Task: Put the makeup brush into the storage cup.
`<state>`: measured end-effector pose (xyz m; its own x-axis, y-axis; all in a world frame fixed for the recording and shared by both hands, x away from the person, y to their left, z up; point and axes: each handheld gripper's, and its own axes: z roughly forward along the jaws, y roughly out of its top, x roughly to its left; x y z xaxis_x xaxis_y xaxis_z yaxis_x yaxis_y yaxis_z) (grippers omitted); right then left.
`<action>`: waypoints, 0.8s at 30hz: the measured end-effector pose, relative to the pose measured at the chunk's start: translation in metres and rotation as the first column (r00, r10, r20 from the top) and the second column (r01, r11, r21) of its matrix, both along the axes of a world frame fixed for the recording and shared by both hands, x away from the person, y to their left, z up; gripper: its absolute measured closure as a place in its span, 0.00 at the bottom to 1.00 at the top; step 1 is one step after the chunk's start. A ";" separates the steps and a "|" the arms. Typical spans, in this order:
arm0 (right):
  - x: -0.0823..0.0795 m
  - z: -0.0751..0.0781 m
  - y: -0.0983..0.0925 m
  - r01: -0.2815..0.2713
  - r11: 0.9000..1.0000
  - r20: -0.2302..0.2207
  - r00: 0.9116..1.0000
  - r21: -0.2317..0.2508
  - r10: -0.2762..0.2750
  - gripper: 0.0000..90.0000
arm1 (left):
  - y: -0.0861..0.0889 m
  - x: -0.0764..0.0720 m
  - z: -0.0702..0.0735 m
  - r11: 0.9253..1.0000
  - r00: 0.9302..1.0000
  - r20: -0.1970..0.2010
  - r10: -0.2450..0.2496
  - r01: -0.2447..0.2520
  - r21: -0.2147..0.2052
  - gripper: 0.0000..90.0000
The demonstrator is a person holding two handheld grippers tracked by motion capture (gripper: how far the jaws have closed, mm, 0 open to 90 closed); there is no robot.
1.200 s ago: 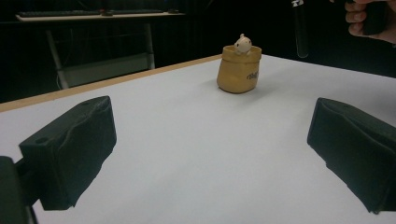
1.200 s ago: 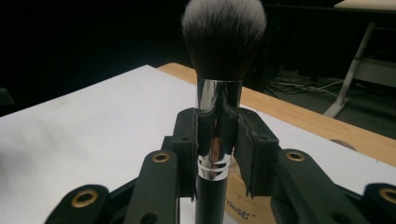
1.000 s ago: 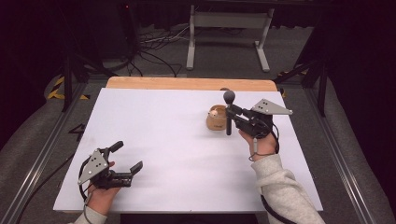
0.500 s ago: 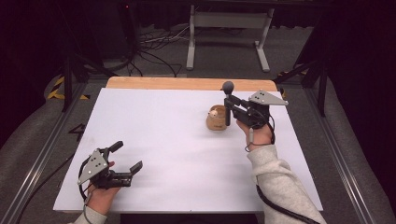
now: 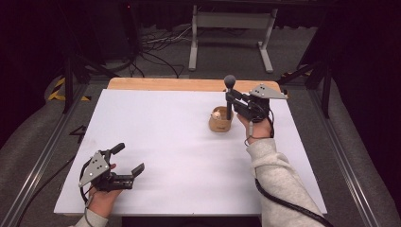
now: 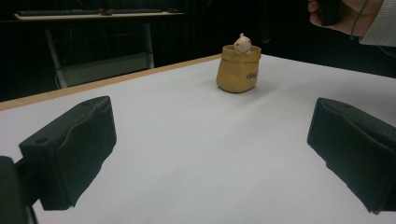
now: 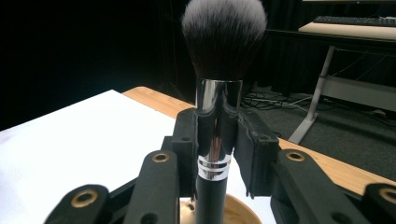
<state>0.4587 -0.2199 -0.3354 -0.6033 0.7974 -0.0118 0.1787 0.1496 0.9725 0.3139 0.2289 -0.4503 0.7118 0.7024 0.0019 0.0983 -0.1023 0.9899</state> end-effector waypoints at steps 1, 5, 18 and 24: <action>0.001 0.000 0.000 -0.001 1.000 -0.002 1.000 0.002 0.001 0.79 | 0.000 0.000 0.000 1.000 1.000 0.000 -0.001 0.001 -0.001 0.02; 0.007 -0.002 0.003 -0.001 1.000 -0.007 1.000 0.005 0.001 0.79 | 0.000 0.000 -0.001 1.000 1.000 -0.005 -0.007 0.007 -0.001 0.02; 0.023 -0.008 0.004 0.017 1.000 -0.011 1.000 -0.005 -0.017 0.79 | 0.000 0.000 -0.001 1.000 1.000 -0.005 -0.013 0.013 -0.004 0.02; 0.026 -0.010 0.003 0.017 1.000 -0.002 1.000 0.002 -0.017 0.79 | 0.000 0.000 0.000 1.000 1.000 -0.004 -0.012 0.012 -0.003 0.02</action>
<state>0.4844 -0.2166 -0.3455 -0.5899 0.8074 -0.0083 0.1836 0.1442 0.9724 0.3143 0.2285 -0.4506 0.7204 0.6936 -0.0029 0.1012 -0.1009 0.9897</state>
